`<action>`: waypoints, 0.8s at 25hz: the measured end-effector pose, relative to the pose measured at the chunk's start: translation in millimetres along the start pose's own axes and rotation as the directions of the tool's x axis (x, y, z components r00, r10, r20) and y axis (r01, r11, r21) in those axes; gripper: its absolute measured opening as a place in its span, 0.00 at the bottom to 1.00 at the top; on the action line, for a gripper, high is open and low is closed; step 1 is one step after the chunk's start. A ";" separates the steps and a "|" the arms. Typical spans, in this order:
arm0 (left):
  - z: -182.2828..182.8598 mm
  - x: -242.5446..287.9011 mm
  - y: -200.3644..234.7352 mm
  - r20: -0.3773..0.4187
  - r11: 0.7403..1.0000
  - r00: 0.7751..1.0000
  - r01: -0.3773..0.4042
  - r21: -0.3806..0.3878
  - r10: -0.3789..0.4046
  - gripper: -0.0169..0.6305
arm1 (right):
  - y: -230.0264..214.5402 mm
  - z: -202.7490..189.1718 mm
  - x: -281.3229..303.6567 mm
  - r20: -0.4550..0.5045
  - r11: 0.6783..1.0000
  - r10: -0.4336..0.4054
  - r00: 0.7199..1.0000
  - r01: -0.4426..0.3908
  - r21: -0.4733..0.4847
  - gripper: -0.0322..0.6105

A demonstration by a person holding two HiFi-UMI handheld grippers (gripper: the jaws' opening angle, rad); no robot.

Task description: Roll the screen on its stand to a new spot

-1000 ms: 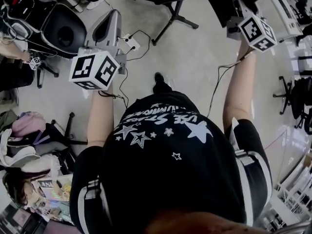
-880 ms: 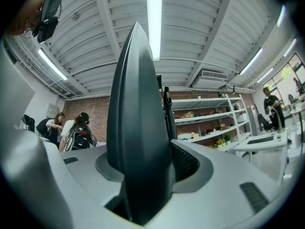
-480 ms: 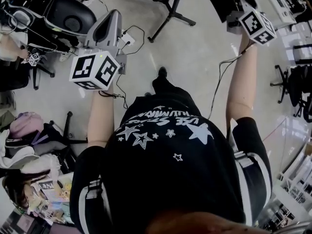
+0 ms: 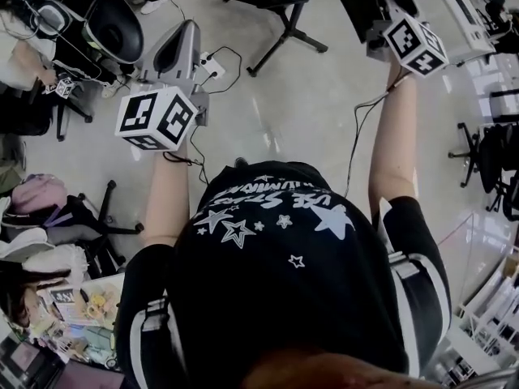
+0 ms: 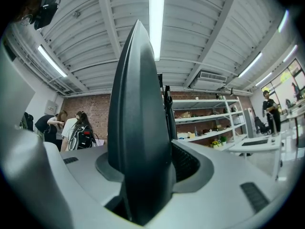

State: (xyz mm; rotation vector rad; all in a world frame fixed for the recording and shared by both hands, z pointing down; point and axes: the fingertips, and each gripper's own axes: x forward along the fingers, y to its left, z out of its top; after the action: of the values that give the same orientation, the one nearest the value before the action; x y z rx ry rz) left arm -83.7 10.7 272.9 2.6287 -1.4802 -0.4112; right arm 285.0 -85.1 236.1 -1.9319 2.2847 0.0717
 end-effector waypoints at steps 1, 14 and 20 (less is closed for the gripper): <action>0.7 -0.2 -4.7 0.003 1.000 1.000 -0.005 0.000 0.005 0.05 | 1.7 -0.2 0.2 -0.001 1.000 0.003 1.000 -0.003 -0.001 0.40; -9.5 0.3 -90.6 0.003 0.998 1.000 -0.011 0.057 0.011 0.05 | -0.1 -7.1 -39.7 -0.001 0.997 0.074 0.997 -0.074 0.010 0.40; -15.2 3.3 -129.9 0.003 0.997 1.000 -0.020 0.071 0.020 0.05 | 6.1 -5.5 -80.5 0.018 0.987 0.142 0.990 -0.143 0.070 0.40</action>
State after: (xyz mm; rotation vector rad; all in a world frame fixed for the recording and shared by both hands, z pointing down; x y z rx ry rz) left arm 29.3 75.2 259.0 2.6652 -1.5482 -0.3662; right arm 291.5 -6.2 252.8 -1.7269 2.3798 0.0184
